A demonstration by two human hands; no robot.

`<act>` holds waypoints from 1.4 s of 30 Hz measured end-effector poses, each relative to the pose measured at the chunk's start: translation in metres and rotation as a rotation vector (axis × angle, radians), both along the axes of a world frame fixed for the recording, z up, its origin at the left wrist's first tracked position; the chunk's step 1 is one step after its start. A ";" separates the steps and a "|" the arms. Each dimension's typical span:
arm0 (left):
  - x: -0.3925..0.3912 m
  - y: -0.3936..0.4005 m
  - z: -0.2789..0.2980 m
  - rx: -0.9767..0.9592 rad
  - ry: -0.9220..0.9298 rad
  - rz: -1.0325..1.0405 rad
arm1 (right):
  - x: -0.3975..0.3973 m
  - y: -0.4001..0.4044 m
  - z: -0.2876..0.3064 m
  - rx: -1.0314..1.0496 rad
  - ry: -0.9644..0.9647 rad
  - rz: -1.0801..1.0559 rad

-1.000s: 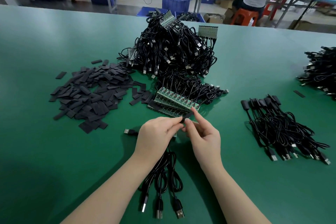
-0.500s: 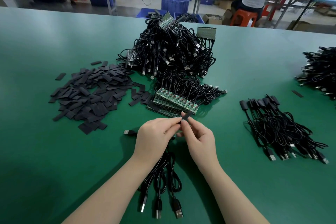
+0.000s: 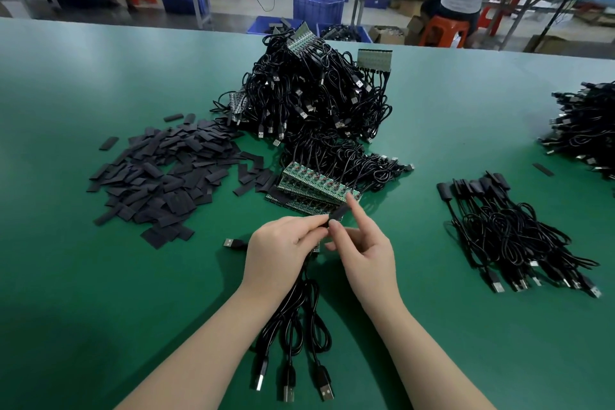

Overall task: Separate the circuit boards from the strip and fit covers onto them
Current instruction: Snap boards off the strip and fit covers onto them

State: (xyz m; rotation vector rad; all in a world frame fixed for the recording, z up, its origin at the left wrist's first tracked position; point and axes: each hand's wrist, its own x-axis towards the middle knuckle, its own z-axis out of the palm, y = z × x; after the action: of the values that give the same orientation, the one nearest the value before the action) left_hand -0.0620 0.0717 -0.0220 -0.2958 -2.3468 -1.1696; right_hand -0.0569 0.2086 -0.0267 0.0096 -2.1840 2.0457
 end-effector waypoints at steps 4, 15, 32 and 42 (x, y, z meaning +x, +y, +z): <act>0.001 0.002 0.001 -0.084 0.022 0.016 | -0.001 -0.002 0.002 0.046 0.024 0.018; -0.005 -0.004 -0.004 -0.195 0.056 -0.007 | -0.005 0.007 0.001 -0.145 -0.025 -0.039; -0.014 -0.017 -0.012 0.164 -0.047 0.075 | -0.046 0.145 0.069 0.597 0.047 -0.610; -0.017 -0.018 -0.014 0.246 -0.094 0.102 | -0.061 0.176 0.012 1.474 -0.384 -0.343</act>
State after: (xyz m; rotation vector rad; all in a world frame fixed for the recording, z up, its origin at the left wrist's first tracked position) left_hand -0.0791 0.0535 -0.0361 -0.0360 -2.2360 -1.4304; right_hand -0.1183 0.3842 -0.0150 -0.5512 -3.0315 -0.0314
